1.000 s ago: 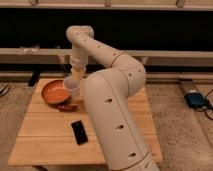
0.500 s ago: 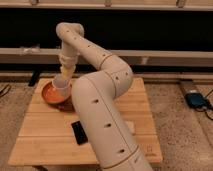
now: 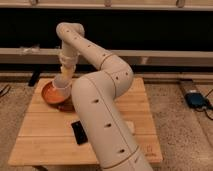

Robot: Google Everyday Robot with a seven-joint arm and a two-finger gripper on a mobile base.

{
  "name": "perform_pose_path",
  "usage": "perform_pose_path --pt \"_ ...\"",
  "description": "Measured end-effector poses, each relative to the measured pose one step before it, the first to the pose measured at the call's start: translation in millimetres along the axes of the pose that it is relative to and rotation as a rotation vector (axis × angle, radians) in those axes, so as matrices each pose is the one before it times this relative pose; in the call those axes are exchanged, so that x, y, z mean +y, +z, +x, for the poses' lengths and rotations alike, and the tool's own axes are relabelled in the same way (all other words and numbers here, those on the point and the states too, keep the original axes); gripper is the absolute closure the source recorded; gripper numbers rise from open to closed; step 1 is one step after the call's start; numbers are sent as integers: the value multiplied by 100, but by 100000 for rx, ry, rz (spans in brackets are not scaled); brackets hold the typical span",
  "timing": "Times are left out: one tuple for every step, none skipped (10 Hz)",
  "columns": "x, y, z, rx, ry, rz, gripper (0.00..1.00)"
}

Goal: Place the ceramic cup in the ceramic bowl

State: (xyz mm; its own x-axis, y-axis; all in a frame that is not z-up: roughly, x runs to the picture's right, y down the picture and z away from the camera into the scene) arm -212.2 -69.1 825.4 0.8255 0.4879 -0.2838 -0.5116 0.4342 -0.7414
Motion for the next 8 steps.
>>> perform_pose_path --pt "3 11 5 30 -5 -5 100" --pt "44 28 -37 37 -66 -19 100" --pt "-21 -25 9 -11 28 58 100" --pt "-49 -14 41 -8 79 27 100" --pt "-24 -36 0 -141 32 -63 100" --pt "257 15 -397 -1558 -1920 -1686 100" --pt "326 -126 -814 -3119 -2053 -1696 100" --pt "519 -591 -1460 -7076 -3372 -3171 100"
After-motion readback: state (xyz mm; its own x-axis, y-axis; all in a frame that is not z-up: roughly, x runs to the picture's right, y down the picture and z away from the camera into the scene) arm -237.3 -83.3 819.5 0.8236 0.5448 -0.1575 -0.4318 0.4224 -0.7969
